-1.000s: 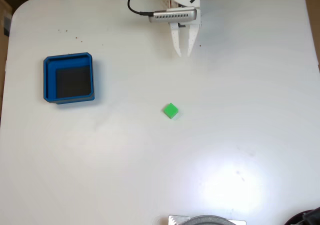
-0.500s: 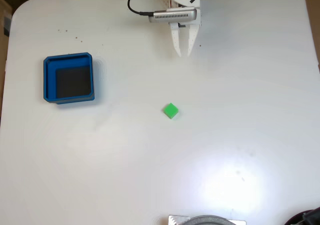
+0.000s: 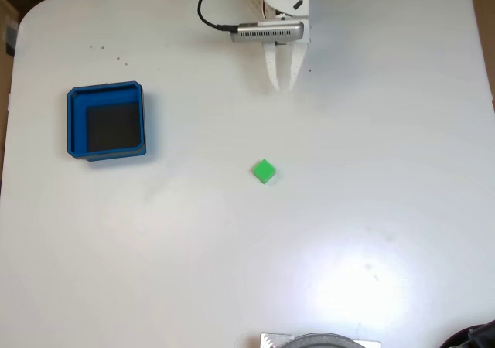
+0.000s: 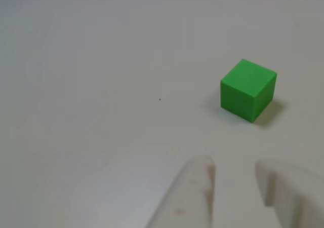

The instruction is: Pick up green cube and drop it in the blue box

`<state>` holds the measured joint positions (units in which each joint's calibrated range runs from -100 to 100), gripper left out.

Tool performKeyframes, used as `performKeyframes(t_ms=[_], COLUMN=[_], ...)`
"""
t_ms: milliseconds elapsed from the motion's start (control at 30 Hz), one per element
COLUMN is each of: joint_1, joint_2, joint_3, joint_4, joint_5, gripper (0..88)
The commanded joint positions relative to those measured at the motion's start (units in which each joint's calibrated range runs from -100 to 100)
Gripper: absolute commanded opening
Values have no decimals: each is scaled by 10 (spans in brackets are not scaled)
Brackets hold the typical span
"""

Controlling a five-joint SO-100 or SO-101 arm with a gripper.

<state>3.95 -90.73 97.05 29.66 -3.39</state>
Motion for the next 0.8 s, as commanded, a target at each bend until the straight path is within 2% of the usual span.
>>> performKeyframes(t_ms=[0,500,767], joint_1=[6,6,3], joint_2=[43,321,401], joint_3=[-85,-332,-416], joint_4=[-4,-4,-2], joint_5=[2,2,2], gripper=[15,15,15])
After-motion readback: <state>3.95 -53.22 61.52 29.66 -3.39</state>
